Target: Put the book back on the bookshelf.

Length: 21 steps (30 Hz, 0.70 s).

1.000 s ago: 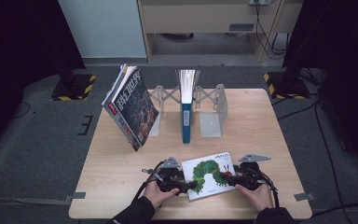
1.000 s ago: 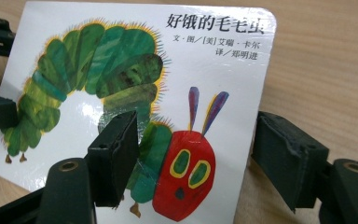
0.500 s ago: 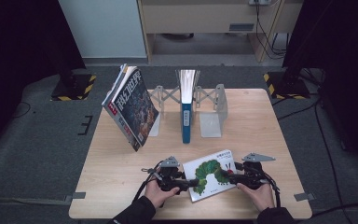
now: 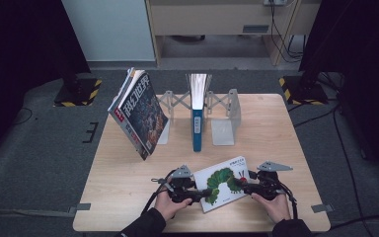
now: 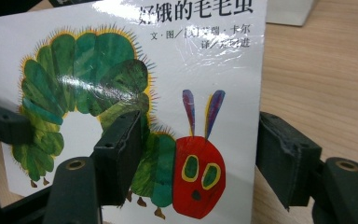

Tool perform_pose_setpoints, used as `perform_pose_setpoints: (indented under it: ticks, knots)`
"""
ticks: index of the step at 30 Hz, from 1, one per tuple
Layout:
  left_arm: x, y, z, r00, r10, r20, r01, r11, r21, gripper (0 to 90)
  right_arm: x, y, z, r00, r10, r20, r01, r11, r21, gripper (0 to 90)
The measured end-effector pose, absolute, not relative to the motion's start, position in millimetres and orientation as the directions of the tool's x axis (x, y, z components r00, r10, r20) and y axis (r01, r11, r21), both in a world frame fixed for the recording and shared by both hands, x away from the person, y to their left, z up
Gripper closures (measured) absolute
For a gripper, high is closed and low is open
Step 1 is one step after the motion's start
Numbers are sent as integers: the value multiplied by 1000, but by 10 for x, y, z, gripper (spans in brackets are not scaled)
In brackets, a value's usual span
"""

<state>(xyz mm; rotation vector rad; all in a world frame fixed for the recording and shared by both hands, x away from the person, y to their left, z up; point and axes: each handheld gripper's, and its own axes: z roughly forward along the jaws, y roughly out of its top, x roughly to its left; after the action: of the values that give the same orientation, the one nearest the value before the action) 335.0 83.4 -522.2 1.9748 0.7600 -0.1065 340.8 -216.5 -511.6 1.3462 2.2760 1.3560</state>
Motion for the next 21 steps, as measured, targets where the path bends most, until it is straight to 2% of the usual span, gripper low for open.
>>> perform_pose_setpoints:
  ticks: [3,7,13,15,21]
  knots:
    - [3343,816,-5228,798,462,-388,558,-324,764,530,3406,-2148,-5118,-586,762,276,605,185,774,351]
    - [3340,846,-5183,792,447,-416,571,-302,763,620,3399,-2164,-5109,-592,756,280,599,181,780,349]
    - [3306,860,-5099,799,441,-408,561,-304,770,720,3392,-2221,-5064,-582,759,292,594,151,790,332]
    - [3296,860,-5082,808,450,-381,542,-313,780,730,3397,-2256,-5064,-576,768,280,592,156,791,330]
    - [3266,857,-5031,805,455,-381,538,-290,792,739,3413,-2351,-5055,-544,806,232,588,169,791,279]
